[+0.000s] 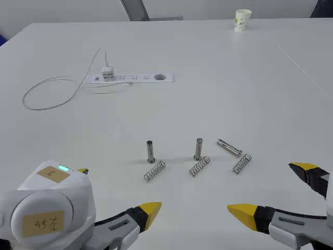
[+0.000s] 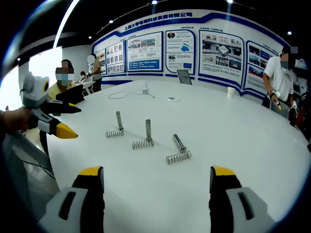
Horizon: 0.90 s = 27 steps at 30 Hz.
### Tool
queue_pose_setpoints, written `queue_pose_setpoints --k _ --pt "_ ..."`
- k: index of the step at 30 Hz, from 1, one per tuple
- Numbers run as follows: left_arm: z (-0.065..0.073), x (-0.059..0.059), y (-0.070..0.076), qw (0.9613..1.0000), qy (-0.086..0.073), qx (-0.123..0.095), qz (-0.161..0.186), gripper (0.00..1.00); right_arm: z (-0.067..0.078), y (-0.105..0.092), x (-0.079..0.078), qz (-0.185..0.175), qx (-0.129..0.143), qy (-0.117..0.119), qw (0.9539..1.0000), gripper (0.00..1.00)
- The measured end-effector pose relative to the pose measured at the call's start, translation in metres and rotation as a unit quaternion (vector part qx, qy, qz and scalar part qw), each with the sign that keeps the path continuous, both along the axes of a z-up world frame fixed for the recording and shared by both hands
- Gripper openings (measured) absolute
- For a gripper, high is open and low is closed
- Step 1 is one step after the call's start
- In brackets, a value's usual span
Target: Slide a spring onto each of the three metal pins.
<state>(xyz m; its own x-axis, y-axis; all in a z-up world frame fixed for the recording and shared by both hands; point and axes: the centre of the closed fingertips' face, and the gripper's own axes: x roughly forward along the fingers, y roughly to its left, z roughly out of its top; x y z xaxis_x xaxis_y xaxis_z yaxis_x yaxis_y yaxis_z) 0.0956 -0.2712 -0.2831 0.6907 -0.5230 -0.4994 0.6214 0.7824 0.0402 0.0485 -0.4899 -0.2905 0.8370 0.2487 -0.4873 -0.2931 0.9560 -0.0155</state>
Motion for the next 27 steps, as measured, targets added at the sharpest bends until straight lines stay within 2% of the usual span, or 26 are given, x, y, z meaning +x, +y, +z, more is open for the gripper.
queue_pose_setpoints --k 27 --pt "-0.0006 -0.0020 -0.0002 0.9999 -0.003 0.010 -0.007 0.81 0.0015 0.0010 -0.0005 0.001 0.006 0.000 1.0000 0.90"
